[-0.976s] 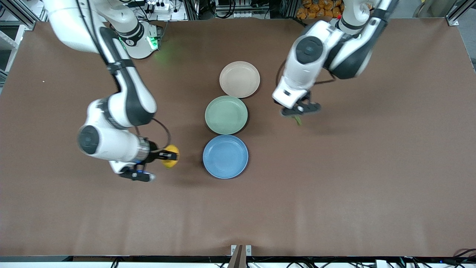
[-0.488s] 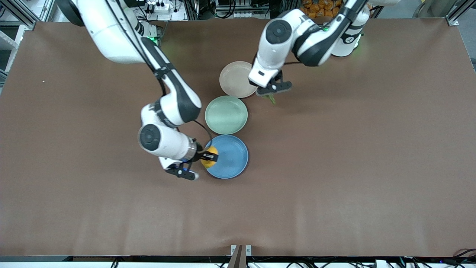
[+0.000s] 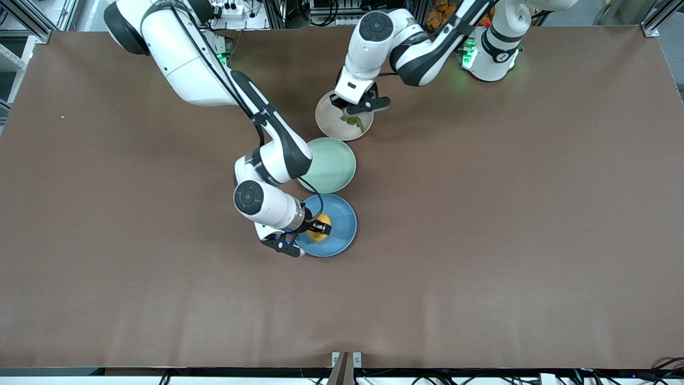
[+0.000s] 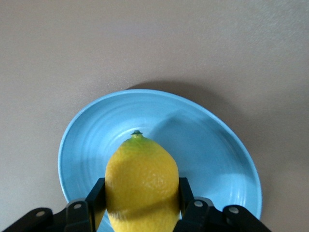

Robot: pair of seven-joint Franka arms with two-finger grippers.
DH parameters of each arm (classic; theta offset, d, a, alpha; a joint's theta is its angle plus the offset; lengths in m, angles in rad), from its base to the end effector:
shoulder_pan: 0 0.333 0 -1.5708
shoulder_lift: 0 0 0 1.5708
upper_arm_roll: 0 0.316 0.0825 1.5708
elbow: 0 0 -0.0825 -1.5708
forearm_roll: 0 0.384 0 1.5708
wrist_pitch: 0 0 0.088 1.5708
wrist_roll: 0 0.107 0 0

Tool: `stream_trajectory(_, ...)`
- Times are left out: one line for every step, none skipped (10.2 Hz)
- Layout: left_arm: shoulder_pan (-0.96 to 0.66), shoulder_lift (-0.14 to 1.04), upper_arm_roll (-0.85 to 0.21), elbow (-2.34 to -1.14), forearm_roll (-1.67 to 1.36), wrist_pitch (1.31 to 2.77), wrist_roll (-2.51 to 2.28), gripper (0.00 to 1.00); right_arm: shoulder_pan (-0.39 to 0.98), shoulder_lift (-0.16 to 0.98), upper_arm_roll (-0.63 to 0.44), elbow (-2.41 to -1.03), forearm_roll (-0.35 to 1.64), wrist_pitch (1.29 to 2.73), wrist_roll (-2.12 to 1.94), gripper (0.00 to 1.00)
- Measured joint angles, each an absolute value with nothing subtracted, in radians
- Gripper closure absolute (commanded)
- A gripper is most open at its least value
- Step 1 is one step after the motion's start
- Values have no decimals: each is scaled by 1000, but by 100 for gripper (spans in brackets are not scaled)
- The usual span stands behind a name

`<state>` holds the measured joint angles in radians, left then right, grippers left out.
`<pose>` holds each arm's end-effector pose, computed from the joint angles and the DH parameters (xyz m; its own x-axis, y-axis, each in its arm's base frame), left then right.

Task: Place lemon and lettuce in plates
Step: 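Lower the lemon onto the blue plate while the left gripper lowers lettuce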

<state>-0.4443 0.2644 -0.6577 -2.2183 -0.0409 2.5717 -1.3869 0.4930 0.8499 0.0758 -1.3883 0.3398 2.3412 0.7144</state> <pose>0.2578 -0.5000 0.2949 0.9332 0.3226 -0.1583 0.3472 -0.9230 0.1658 0.6305 0.3947 0.2116 0.9176 -0.3632 -0.1615 -0.3954 -0.8757 -0.2772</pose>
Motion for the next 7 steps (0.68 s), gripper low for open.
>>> stream_trajectory(-479,290,-657,-2232,-41,2611,-1427,100,493,851,76,-1383,365,2340,718,17)
stream_trajectory(-505,313,-657,-2240,-31,2628,-1463,100,492,851,76,-1377,385,2339,719,0)
stream_trajectory(-525,332,-656,-2242,-7,2630,-1504,100,492,851,76,-1373,390,2339,720,0)
stream_trajectory(-546,351,-656,-2242,31,2630,-1554,100,493,850,77,-1369,390,2339,720,0)
stream_trajectory(-565,371,-656,-2242,76,2631,-1604,100,492,850,77,-1362,390,2339,720,0)
stream_trajectory(-574,389,-655,-2242,117,2632,-1650,78,488,848,75,-1348,390,2338,720,0)
stream_trajectory(-577,401,-655,-2242,145,2633,-1683,19,483,842,71,-1335,389,2319,716,0)
